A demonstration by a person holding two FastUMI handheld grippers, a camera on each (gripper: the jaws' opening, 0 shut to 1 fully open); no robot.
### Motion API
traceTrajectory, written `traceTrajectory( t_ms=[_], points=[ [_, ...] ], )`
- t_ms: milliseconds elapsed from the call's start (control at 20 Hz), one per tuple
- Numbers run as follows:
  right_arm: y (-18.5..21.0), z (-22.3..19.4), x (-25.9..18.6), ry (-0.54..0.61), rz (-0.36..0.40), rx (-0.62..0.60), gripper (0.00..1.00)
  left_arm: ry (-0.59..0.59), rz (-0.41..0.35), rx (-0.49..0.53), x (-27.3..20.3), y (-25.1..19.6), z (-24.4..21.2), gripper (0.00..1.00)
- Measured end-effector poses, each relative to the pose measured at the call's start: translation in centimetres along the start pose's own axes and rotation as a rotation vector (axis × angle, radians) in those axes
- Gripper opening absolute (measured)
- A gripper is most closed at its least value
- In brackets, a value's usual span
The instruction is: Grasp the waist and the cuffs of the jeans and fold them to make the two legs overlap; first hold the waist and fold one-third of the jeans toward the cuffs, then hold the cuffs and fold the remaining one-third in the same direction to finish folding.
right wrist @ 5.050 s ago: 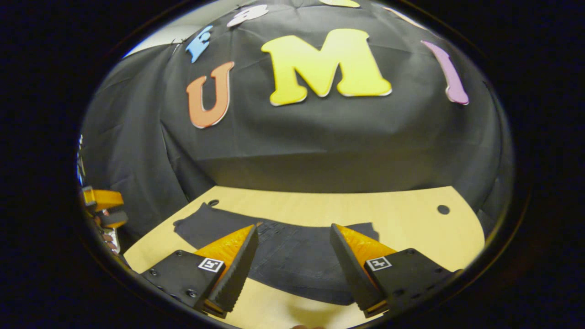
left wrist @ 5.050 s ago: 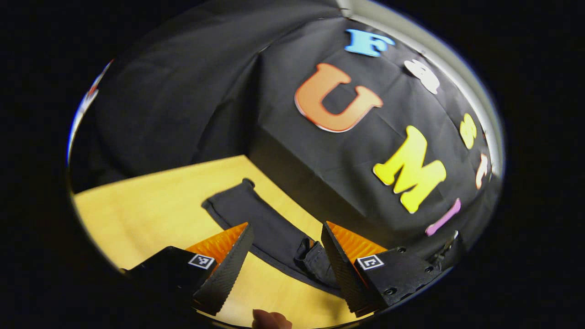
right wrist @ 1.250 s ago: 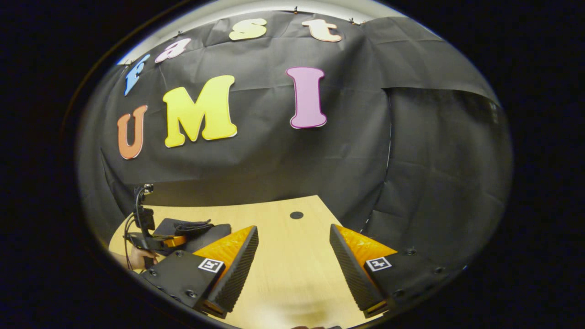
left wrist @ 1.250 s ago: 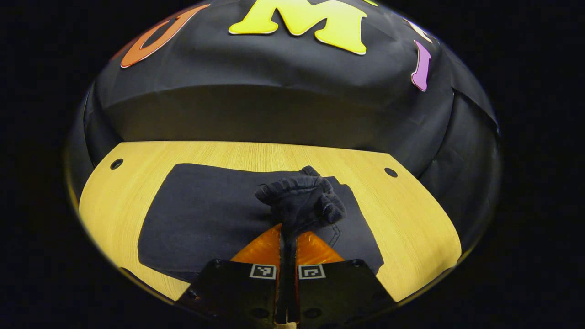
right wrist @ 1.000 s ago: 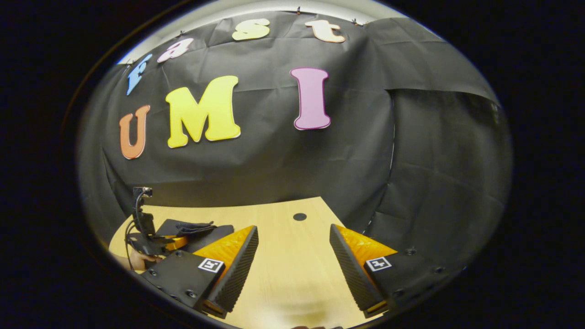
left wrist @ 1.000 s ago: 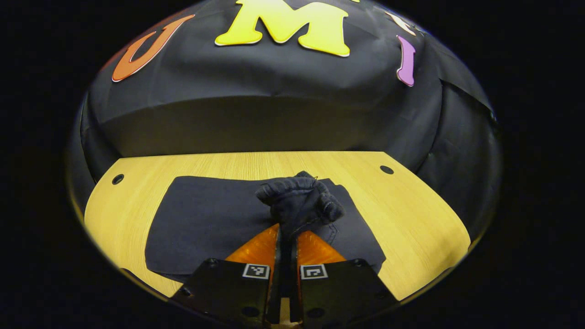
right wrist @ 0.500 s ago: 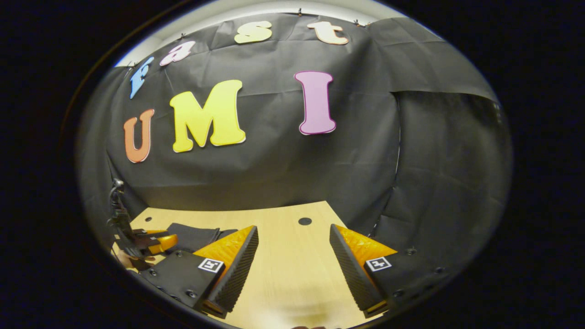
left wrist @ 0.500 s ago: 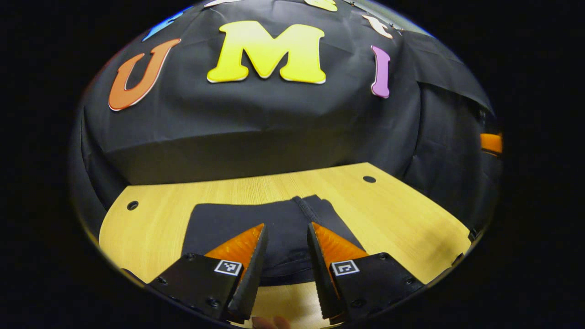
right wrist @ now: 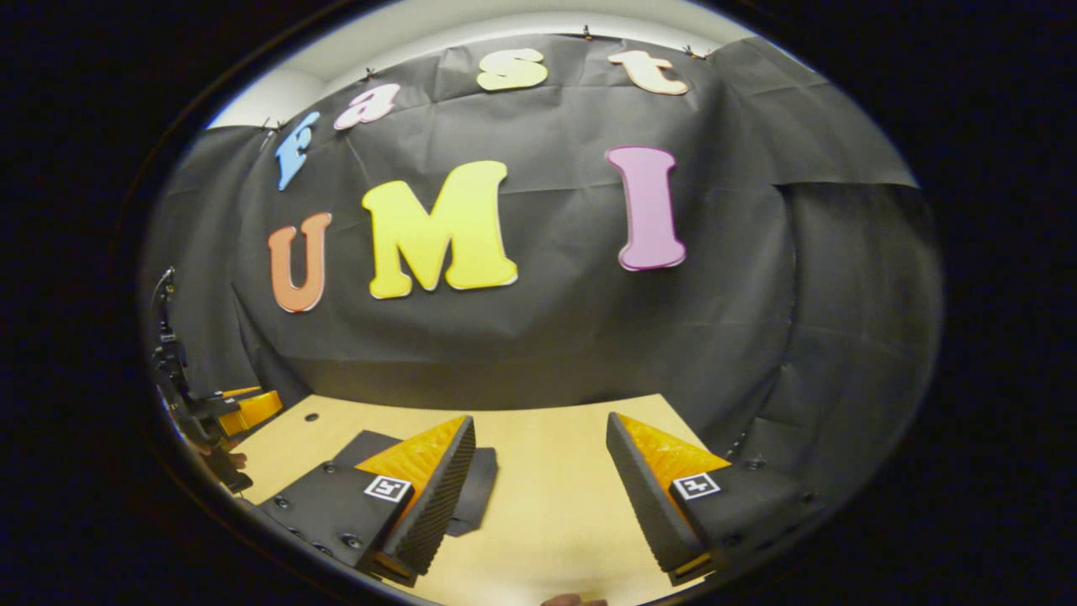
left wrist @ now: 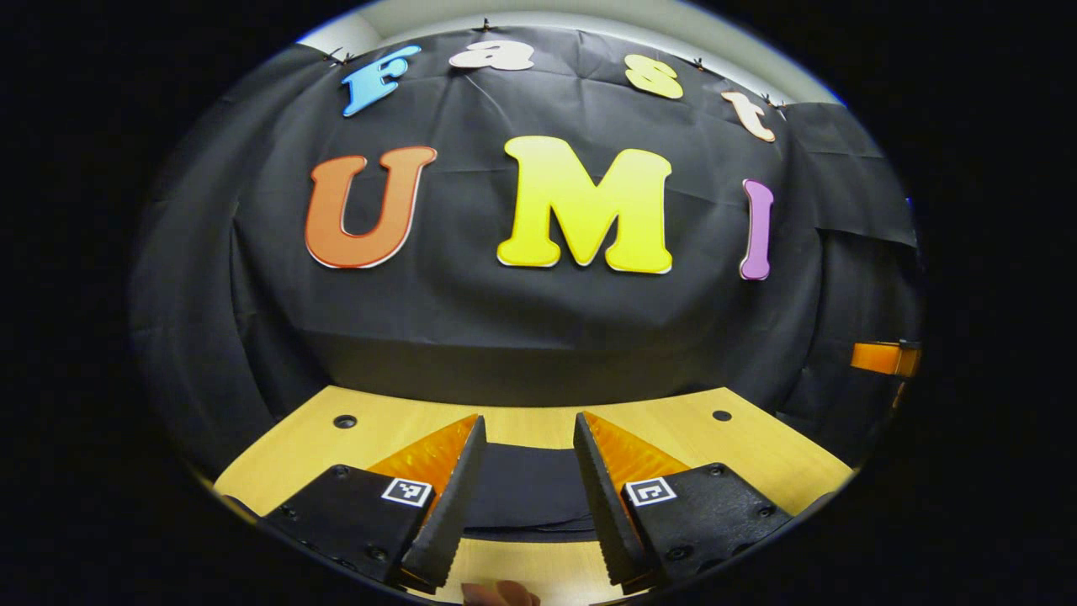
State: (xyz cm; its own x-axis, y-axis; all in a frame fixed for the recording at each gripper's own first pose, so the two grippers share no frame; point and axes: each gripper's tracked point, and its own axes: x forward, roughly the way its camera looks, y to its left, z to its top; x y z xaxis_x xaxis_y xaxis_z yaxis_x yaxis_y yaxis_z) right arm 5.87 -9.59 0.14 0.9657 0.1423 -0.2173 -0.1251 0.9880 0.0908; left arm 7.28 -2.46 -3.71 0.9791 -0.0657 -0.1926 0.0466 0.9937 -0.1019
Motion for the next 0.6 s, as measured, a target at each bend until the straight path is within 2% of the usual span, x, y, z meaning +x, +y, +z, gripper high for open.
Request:
traceTrajectory(
  t_ms=[50, 150, 200, 250, 450, 500, 600],
  points=[
    [1.2, 0.1, 0.6, -0.012, 0.017, -0.006, 0.97, -0.007, 0.028, 0.013, -1.0, 1.2, 0.3, 0.7],
    [4.1, 0.3, 1.1, -0.028, 0.064, 0.006, 0.97, -0.017, 0.066, 0.014, -2.2, 2.2, 1.0, 0.72],
    [6.7, 0.0, 1.7, -0.031, 0.1, 0.029, 0.94, -0.023, 0.101, 0.005, -3.4, 3.1, 1.4, 0.72],
    [8.0, -0.2, 1.8, -0.026, 0.12, 0.039, 0.96, -0.029, 0.112, 0.004, -3.9, 3.2, 1.6, 0.72],
    [10.8, 0.6, 1.7, -0.097, 0.09, 0.012, 0.96, -0.045, 0.121, 0.035, -6.4, 3.4, 2.4, 0.73],
    [11.2, 0.7, 1.6, -0.115, 0.085, 0.0, 0.93, -0.055, 0.124, 0.032, -6.7, 3.4, 2.8, 0.73],
    [12.1, 0.9, 1.2, -0.148, 0.092, -0.036, 0.96, -0.071, 0.114, 0.021, -7.2, 3.2, 3.3, 0.73]
  ],
)
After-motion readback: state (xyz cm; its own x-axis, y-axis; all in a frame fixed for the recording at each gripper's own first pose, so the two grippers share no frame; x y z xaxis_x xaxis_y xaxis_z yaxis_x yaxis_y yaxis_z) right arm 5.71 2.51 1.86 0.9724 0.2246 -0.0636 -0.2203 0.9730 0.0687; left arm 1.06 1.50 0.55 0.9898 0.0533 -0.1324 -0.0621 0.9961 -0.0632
